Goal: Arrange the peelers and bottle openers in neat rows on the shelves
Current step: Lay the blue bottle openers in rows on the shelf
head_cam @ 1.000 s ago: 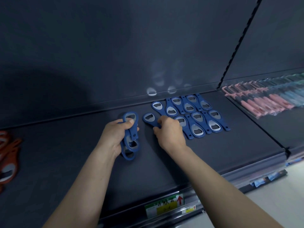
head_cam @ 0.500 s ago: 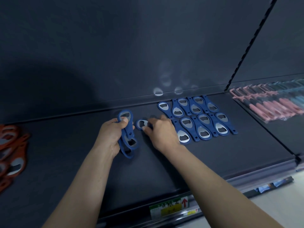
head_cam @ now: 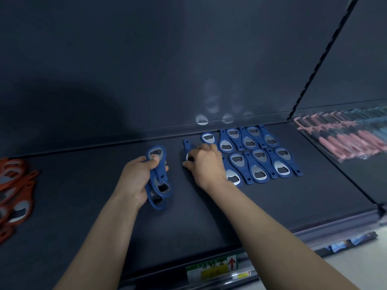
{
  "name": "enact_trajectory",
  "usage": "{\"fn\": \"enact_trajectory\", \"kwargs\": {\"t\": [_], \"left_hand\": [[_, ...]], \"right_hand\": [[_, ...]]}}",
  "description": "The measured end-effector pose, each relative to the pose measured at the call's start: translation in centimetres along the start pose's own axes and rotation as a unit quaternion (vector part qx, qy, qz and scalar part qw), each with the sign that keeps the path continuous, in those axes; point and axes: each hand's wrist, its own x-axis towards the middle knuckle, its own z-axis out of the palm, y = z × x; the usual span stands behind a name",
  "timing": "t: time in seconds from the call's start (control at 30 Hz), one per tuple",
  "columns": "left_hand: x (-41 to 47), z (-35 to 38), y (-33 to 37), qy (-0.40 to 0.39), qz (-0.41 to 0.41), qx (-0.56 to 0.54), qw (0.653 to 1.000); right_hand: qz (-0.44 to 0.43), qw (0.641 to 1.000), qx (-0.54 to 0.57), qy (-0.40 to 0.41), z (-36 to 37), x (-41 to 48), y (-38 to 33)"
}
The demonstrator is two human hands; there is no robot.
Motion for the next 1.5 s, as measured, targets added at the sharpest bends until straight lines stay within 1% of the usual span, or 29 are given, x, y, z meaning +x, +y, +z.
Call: {"fn": "enact_trajectory", "kwargs": {"t": [0.17, 0.4, 0.6, 0.67, 0.7, 0.73, 0.77, 0.8, 0.83, 0.87, 0.93, 1.0, 1.07, 1.17, 1.27, 1.37, 1.5], "left_hand": [[-0.1, 0.6, 0.0, 0.004, 0.002, -0.001, 1.0], [-0.3, 1.4, 0.0, -0.001, 0.002, 0.011, 1.0], [-0.5, 2.4, 0.0, -0.026, -0.004, 0.019, 0.999], [-0.6, 2.9, -0.1, -0.033, -0.004, 0.02, 0.999], [-0.7, 3.2, -0.2, -0.035, -0.003, 0.02, 0.999], [-0.7, 3.6, -0.3, -0.038, -0.002, 0.019, 0.999], [-0.8, 4.0, -0.3, -0.041, -0.001, 0.018, 0.999], [-0.9, 4.3, -0.4, -0.047, -0.001, 0.021, 0.999], [-1.0, 4.7, -0.4, -0.057, -0.001, 0.028, 0.998], [-1.1, 4.9, -0.5, -0.069, -0.002, 0.037, 0.997], [-1.3, 5.3, -0.6, -0.093, -0.006, 0.053, 0.994], [-1.6, 5.5, -0.8, -0.099, -0.012, 0.07, 0.993], [-1.8, 5.7, -1.0, -0.086, -0.006, 0.088, 0.992], [-1.9, 5.7, -1.2, -0.051, 0.012, 0.085, 0.995], [-2.1, 5.4, -1.1, -0.029, 0.01, 0.06, 0.998], [-2.3, 5.2, -1.3, -0.028, 0.013, 0.053, 0.998], [-2.8, 4.9, -1.6, -0.033, 0.025, 0.046, 0.998]], "right_hand": [[-0.019, 0.997, -0.072, 0.032, -0.3, 0.4, 1.3], [-0.018, 0.995, -0.083, 0.049, -0.5, 1.8, 2.4], [-0.007, 0.997, -0.06, 0.058, -0.8, 1.9, 3.4], [-0.019, 0.997, -0.014, 0.079, -1.1, 1.5, 3.6], [-0.024, 0.995, 0.042, 0.082, -1.4, 1.3, 3.6], [-0.023, 0.99, 0.122, 0.072, -1.7, 1.0, 3.5], [-0.015, 0.975, 0.215, 0.044, -2.1, 0.7, 3.4], [-0.002, 0.954, 0.3, 0.003, -2.6, 0.4, 3.2], [0.012, 0.934, 0.355, -0.033, -2.9, 0.2, 3.0], [0.024, 0.923, 0.379, -0.057, -3.2, 0.1, 2.9], [0.049, 0.911, 0.403, -0.075, -3.5, -0.1, 3.0], [0.077, 0.894, 0.436, -0.073, -3.8, -0.4, 3.2], [0.103, 0.882, 0.457, -0.058, -4.1, -0.7, 3.5], [0.132, 0.893, 0.429, -0.028, -4.7, -1.2, 4.5], [0.144, 0.911, 0.384, -0.033, -4.8, -2.1, 5.3], [0.148, 0.927, 0.344, -0.032, -4.3, -3.0, 5.4], [0.131, 0.959, 0.253, 0.005, -3.7, -3.0, 4.8]]}}
